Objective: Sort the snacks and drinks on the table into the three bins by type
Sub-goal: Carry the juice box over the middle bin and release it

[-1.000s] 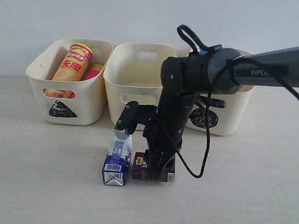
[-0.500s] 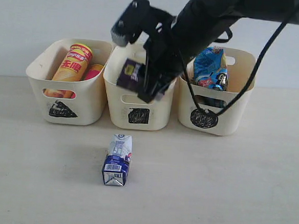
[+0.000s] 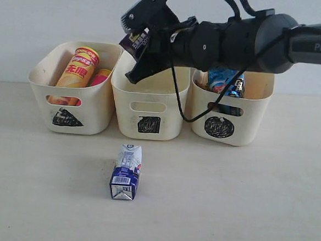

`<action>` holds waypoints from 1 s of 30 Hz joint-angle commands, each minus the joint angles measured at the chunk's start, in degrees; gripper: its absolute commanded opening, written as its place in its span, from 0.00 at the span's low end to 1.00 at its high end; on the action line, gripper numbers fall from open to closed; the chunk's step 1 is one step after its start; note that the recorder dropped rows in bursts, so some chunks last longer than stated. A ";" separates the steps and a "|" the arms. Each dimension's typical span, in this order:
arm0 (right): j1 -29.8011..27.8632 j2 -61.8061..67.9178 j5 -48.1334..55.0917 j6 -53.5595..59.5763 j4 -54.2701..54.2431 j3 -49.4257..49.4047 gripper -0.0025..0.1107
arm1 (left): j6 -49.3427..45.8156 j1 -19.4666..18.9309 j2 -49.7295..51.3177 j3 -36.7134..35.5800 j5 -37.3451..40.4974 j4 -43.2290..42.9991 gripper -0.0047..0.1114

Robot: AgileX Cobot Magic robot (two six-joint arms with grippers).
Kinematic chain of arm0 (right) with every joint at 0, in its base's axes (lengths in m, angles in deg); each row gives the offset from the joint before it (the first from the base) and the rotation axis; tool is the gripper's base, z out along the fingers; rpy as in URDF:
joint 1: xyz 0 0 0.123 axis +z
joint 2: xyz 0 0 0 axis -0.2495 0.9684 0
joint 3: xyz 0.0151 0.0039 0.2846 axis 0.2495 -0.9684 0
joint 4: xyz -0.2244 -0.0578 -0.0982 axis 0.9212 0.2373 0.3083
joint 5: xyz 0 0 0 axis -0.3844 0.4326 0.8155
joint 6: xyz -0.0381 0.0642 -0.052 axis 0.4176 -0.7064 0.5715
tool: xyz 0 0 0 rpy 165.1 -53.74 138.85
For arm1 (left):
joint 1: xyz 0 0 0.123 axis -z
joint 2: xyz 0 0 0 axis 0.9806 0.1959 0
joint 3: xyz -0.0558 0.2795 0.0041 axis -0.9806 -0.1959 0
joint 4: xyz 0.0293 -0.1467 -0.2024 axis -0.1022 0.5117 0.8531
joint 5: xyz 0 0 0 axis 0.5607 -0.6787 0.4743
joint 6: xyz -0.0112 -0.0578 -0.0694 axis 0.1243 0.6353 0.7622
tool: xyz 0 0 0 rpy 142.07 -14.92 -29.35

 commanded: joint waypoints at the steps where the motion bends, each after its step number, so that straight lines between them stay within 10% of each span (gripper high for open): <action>1: -0.26 0.68 -2.47 -0.53 -0.30 0.20 0.03 | -0.24 -0.12 -0.35 -0.21 -0.21 0.61 0.08; 5: -0.26 0.78 -4.16 -0.52 -0.30 0.20 0.12 | -0.24 -0.12 -0.35 -0.21 -0.21 0.61 0.08; 9: -0.26 0.78 -5.16 -1.16 -0.72 0.20 0.64 | -0.24 -0.12 -0.35 -0.21 -0.21 0.61 0.08; 11: -0.26 0.65 -5.31 -1.67 -0.72 0.20 0.71 | -0.24 -0.12 -0.35 -0.21 -0.21 0.61 0.08; 19: -0.12 -1.03 -3.35 -1.93 -0.72 0.20 0.61 | -0.24 -0.12 -0.35 -0.21 -0.21 0.61 0.08; 27: -0.12 -7.68 12.85 -7.53 -0.72 0.20 0.05 | -0.24 -0.12 -0.35 -0.21 -0.21 0.61 0.08; 30: -0.12 -10.08 20.90 -11.02 -1.43 0.20 0.02 | -0.24 -0.12 -0.35 -0.21 -0.21 0.61 0.08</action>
